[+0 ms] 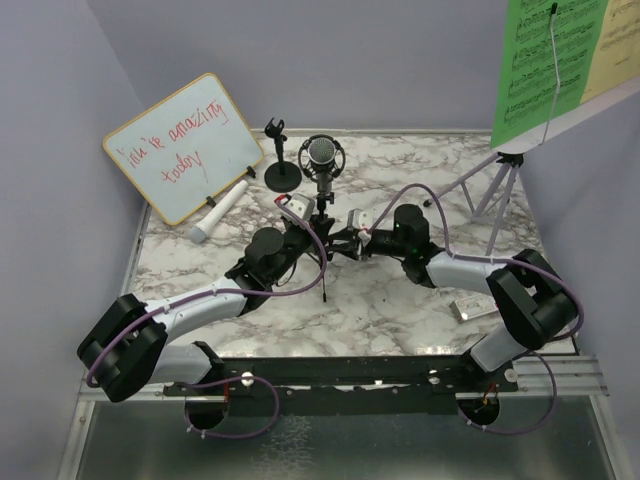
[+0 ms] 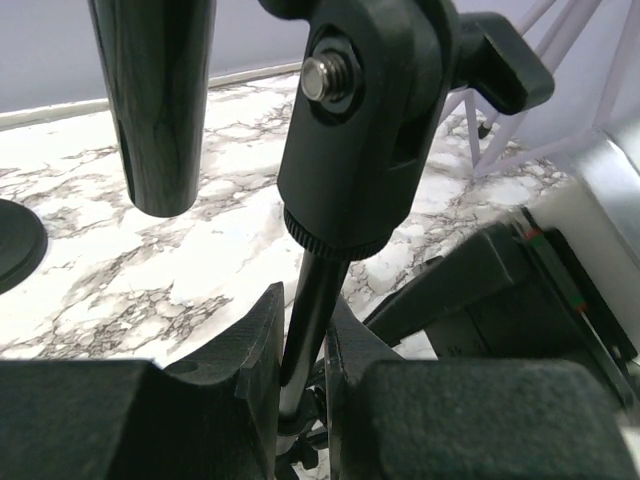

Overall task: Pack up the instrument practice props
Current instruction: Unscrew the knob on the microphone stand.

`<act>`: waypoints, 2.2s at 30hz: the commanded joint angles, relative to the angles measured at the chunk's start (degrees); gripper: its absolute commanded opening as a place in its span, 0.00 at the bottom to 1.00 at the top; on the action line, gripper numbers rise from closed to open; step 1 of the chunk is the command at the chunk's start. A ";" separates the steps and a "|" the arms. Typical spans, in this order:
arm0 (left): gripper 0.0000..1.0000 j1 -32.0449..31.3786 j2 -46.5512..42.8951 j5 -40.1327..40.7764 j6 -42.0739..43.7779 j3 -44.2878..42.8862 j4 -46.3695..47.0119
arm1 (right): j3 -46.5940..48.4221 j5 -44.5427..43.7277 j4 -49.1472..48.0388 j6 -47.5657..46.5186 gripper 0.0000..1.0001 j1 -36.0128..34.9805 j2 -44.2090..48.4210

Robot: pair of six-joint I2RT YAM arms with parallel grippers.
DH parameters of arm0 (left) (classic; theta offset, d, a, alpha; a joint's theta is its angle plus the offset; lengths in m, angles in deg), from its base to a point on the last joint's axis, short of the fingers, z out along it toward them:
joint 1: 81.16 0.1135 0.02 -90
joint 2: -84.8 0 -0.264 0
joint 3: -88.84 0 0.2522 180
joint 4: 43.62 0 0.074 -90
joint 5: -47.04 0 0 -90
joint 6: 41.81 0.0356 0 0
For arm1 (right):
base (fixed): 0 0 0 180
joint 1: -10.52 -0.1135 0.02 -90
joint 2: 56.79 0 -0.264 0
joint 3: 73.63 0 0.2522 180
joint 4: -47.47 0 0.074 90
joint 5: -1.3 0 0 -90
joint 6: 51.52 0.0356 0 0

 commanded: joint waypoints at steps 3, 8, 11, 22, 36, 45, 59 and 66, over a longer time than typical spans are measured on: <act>0.00 -0.64 0.87 -3.11 -3.56 -0.58 -4.70 | -1.90 -20.12 3.32 -31.04 0.00 -6.71 2.40; 0.00 -0.67 0.62 -2.66 -3.65 -0.38 -4.96 | -7.16 -37.41 -11.94 -50.44 0.01 -13.13 -0.01; 0.00 -0.56 0.60 -1.63 -3.88 -0.35 -5.22 | -9.55 -42.94 -22.75 -61.01 0.04 -16.24 -4.06; 0.00 0.09 0.35 -0.55 -3.78 -0.14 -5.82 | -11.59 -44.67 -29.65 -49.37 0.39 -17.72 -4.68; 0.00 0.39 1.44 -4.08 -1.01 0.99 -4.06 | -16.70 -28.68 -21.93 -6.61 0.58 -11.80 9.55; 0.00 0.39 -0.15 -5.61 3.02 6.11 1.71 | -17.32 -28.73 -28.04 10.51 0.63 -11.62 14.77; 0.00 0.39 0.48 -10.42 5.22 7.80 5.75 | -8.20 -29.77 -19.58 23.34 0.63 -11.59 17.19; 0.00 0.39 -0.17 -11.61 5.47 8.46 6.43 | -4.35 -32.80 -17.93 25.12 0.57 -11.59 13.16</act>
